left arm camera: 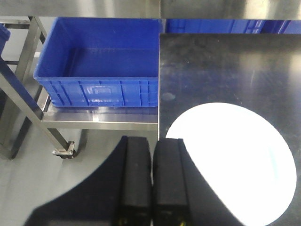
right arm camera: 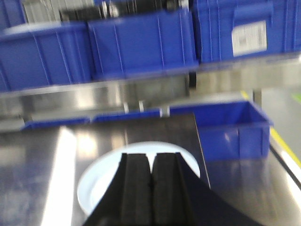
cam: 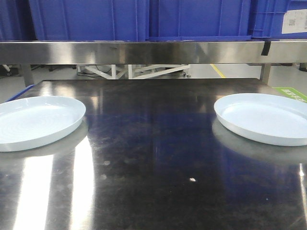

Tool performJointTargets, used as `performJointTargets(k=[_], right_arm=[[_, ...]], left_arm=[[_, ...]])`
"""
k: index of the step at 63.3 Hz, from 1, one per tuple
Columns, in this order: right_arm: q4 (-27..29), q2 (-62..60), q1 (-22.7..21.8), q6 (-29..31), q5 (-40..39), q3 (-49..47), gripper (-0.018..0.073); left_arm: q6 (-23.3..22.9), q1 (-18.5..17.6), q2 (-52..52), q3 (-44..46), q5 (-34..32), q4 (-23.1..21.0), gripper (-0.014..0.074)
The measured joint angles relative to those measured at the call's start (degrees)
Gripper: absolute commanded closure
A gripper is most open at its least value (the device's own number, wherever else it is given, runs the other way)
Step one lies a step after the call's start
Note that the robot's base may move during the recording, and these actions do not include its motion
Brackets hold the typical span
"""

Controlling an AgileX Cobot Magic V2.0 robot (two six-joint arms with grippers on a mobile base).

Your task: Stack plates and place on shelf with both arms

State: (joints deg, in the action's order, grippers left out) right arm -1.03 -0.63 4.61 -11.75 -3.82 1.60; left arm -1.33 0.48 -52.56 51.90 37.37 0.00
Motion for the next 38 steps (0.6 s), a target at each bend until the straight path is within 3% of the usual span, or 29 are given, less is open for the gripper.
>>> performJointTargets(k=[6, 18, 38], right_arm=[[0.0, 0.0, 0.0, 0.0, -0.5, -1.8, 0.0511], [-1.1, 3.8, 0.0, 0.0, 17.5, -17.1, 0.0511], [-2.0, 34.3, 0.0, 0.1, 24.2, -33.6, 0.0511]], left_arm=[[0.0, 0.0, 0.0, 0.0, -0.5, 0.0, 0.0496], [0.0, 0.0, 0.0, 0.1, -1.8, 0.0, 0.0496], [0.1, -0.1, 0.0, 0.1, -2.9, 0.0, 0.0496]])
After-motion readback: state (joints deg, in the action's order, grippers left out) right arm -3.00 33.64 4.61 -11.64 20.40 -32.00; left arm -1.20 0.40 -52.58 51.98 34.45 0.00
